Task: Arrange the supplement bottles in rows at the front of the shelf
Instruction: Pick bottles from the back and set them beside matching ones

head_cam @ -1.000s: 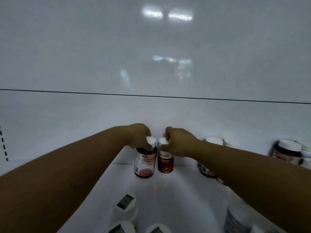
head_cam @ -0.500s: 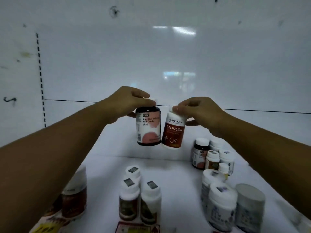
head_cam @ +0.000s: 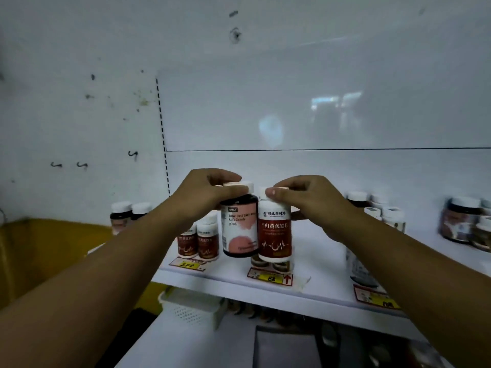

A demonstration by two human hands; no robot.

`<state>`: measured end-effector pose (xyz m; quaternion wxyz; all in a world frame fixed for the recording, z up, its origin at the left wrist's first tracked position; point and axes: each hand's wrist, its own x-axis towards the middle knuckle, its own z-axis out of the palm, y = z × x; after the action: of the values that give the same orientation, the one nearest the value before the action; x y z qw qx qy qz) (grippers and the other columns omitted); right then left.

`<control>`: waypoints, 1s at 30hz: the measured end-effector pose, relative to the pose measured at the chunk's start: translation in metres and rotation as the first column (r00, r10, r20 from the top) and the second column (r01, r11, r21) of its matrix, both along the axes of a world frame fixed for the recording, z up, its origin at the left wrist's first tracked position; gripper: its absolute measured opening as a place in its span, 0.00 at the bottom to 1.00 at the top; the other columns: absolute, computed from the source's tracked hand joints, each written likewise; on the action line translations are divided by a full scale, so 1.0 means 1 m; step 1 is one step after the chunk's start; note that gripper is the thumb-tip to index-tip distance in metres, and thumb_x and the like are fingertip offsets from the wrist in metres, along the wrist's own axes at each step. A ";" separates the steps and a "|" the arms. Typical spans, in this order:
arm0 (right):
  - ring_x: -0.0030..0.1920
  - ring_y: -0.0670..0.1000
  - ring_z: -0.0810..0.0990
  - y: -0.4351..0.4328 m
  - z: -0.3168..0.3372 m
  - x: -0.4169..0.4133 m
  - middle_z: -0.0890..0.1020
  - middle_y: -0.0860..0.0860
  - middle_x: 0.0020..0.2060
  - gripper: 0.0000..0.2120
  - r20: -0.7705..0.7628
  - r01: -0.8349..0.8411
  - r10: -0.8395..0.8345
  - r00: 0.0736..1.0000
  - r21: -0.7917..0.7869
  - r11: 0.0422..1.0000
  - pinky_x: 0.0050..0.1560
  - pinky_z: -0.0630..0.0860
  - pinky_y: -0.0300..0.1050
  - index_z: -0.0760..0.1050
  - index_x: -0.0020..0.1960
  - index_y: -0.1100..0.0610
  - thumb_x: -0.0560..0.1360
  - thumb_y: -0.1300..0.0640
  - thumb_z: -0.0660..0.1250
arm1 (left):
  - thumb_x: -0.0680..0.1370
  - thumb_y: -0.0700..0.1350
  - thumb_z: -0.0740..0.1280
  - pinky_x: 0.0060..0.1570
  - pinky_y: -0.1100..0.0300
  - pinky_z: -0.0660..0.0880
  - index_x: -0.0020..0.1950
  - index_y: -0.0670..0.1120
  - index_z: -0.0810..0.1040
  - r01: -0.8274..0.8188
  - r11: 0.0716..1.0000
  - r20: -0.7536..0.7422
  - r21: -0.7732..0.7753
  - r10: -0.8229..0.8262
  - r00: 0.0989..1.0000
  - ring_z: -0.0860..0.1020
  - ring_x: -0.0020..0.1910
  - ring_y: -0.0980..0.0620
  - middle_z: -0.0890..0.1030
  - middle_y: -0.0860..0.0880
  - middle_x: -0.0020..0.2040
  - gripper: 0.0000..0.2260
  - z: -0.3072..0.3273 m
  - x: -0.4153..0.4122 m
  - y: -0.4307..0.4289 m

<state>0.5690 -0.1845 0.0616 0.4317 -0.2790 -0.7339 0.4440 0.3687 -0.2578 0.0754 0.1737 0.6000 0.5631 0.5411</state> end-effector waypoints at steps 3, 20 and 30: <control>0.41 0.46 0.84 -0.005 0.000 -0.016 0.84 0.52 0.44 0.18 0.002 -0.015 0.015 1.000 -0.001 1.000 0.34 0.79 0.39 0.81 0.48 0.58 0.63 0.49 0.76 | 0.69 0.48 0.74 0.33 0.71 0.75 0.51 0.50 0.82 -0.017 1.000 -0.004 -0.019 0.017 1.000 0.83 0.41 0.59 0.84 0.50 0.48 0.12 0.000 -0.019 -0.011; 0.40 0.46 0.83 0.033 0.054 -0.174 0.83 0.52 0.41 0.16 -0.076 0.044 -0.034 0.997 0.139 0.989 0.35 0.80 0.39 0.81 0.45 0.62 0.64 0.51 0.76 | 0.68 0.45 0.75 0.31 0.72 0.75 0.51 0.48 0.81 -0.043 0.983 0.024 0.179 0.039 0.999 0.81 0.36 0.64 0.82 0.49 0.48 0.13 0.047 -0.176 0.032; 0.44 0.49 0.82 0.113 0.052 -0.210 0.83 0.53 0.43 0.13 0.167 0.127 -0.127 0.978 0.013 0.992 0.37 0.81 0.42 0.78 0.45 0.61 0.64 0.57 0.76 | 0.69 0.44 0.74 0.31 0.68 0.76 0.54 0.46 0.80 -0.129 0.984 0.069 0.119 0.122 0.990 0.81 0.44 0.57 0.81 0.49 0.50 0.15 0.037 -0.238 0.095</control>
<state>0.3590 -0.0718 0.1136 0.3962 -0.3611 -0.7488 0.3897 0.1305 -0.1632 0.1121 0.1190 0.5560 0.5599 0.6027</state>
